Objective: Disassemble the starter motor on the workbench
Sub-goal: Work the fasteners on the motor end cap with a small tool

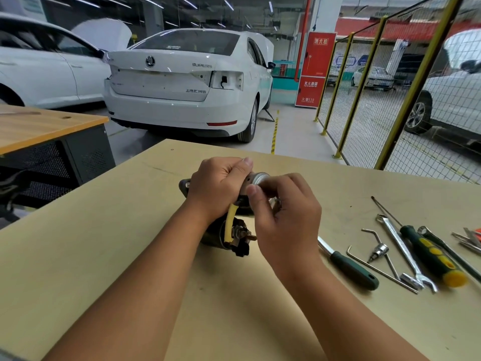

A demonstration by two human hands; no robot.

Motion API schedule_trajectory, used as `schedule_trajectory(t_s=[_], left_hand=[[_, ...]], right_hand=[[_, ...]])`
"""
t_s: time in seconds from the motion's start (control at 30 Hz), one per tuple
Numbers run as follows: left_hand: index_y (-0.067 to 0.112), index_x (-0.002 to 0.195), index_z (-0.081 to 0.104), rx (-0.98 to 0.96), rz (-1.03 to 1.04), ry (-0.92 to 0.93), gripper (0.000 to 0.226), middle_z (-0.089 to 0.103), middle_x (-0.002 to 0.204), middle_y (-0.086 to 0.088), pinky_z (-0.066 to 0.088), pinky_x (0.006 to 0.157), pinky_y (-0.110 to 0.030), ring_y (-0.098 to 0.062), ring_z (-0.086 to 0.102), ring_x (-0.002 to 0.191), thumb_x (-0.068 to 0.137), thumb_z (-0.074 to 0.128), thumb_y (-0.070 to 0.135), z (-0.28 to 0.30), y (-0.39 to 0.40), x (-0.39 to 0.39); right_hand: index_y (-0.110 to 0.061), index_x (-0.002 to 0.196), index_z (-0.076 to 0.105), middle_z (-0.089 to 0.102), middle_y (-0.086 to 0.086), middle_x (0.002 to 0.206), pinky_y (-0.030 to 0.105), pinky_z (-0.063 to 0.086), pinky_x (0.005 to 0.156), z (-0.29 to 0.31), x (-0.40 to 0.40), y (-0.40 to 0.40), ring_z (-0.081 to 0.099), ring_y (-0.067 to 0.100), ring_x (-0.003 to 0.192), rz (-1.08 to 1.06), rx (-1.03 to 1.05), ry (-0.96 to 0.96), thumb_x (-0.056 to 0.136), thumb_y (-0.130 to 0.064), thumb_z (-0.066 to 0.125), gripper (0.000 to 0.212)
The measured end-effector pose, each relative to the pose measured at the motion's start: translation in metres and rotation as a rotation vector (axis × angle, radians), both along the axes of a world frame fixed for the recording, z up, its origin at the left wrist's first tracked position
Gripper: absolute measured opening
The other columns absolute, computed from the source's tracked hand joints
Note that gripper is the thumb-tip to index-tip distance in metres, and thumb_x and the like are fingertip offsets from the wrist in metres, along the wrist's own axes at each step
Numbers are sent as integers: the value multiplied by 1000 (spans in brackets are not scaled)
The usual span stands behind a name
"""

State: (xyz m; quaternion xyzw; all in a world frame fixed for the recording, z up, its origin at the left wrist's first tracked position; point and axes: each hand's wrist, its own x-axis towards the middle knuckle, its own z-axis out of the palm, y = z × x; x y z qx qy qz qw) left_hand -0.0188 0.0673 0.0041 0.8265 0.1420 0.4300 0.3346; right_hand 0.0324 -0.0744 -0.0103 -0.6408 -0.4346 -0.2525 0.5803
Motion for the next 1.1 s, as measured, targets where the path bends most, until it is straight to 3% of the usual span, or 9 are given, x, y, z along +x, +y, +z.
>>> schedule_trajectory(t_s=[0.2, 0.37, 0.53, 0.67, 0.73, 0.83, 0.93, 1.0, 1.1], left_hand=[[-4, 71, 62, -38, -12, -36, 64, 54, 65, -24, 49, 67, -56, -42, 52, 66, 99, 46, 52, 1, 1, 0], [0, 69, 63, -77, -48, -57, 61, 58, 64, -20, 52, 67, -57, -42, 56, 67, 100, 48, 50, 0, 5, -1], [-2, 67, 60, -88, -24, -83, 64, 55, 62, -22, 51, 64, -54, -40, 54, 64, 97, 49, 53, -1, 9, 0], [0, 63, 50, -160, -21, -130, 58, 42, 56, -17, 44, 61, -54, -29, 40, 57, 97, 52, 46, 1, 12, -4], [-5, 65, 48, -198, -23, -153, 58, 41, 60, -25, 43, 61, -54, -32, 38, 58, 98, 53, 42, 2, 14, -5], [-10, 67, 47, -252, -34, -182, 60, 42, 64, -33, 45, 62, -55, -35, 39, 59, 98, 53, 40, 2, 14, -5], [-8, 66, 49, -267, -36, -199, 57, 43, 59, -23, 43, 58, -47, -31, 40, 57, 98, 55, 39, -1, 14, -5], [0, 60, 45, -264, -31, -205, 54, 37, 57, -10, 34, 56, -41, -21, 36, 57, 99, 56, 36, -1, 14, -5], [13, 56, 39, -257, -40, -201, 51, 33, 56, -2, 29, 57, -35, -19, 32, 57, 99, 56, 34, 0, 15, -4]], right_hand=[[-13, 85, 71, 60, -5, 81, 9, 37, 69, 0, -7, 0, 55, 5, 75, 75, 28, 98, 83, -5, 68, 8], [-19, 82, 72, 63, -9, 79, 17, 46, 67, 3, -10, 7, 61, 10, 77, 95, 85, 250, 83, -22, 79, 7], [-22, 80, 69, 65, -10, 78, 11, 43, 67, 3, -19, 19, 62, 8, 79, 101, 144, 370, 84, -18, 75, 9], [-21, 83, 68, 66, -8, 82, 7, 40, 70, 8, -24, 25, 60, 5, 81, 103, 118, 299, 85, -11, 71, 11], [-17, 85, 69, 65, -6, 82, 8, 40, 70, 11, -26, 28, 58, 6, 79, 66, 96, 227, 85, -7, 71, 11], [-22, 82, 68, 66, -12, 77, 12, 43, 67, 14, -29, 33, 61, 5, 76, 57, 130, 346, 85, -17, 73, 8], [-26, 76, 68, 66, -14, 70, 11, 43, 58, 16, -31, 38, 59, 3, 64, 97, 207, 604, 83, -32, 80, 15], [-26, 72, 67, 65, -11, 68, 13, 43, 57, 15, -32, 40, 59, 7, 64, 52, 183, 576, 84, -33, 79, 19], [-25, 73, 63, 64, -11, 72, 15, 42, 61, 14, -35, 43, 58, 8, 69, -27, 146, 422, 88, -26, 74, 19]])
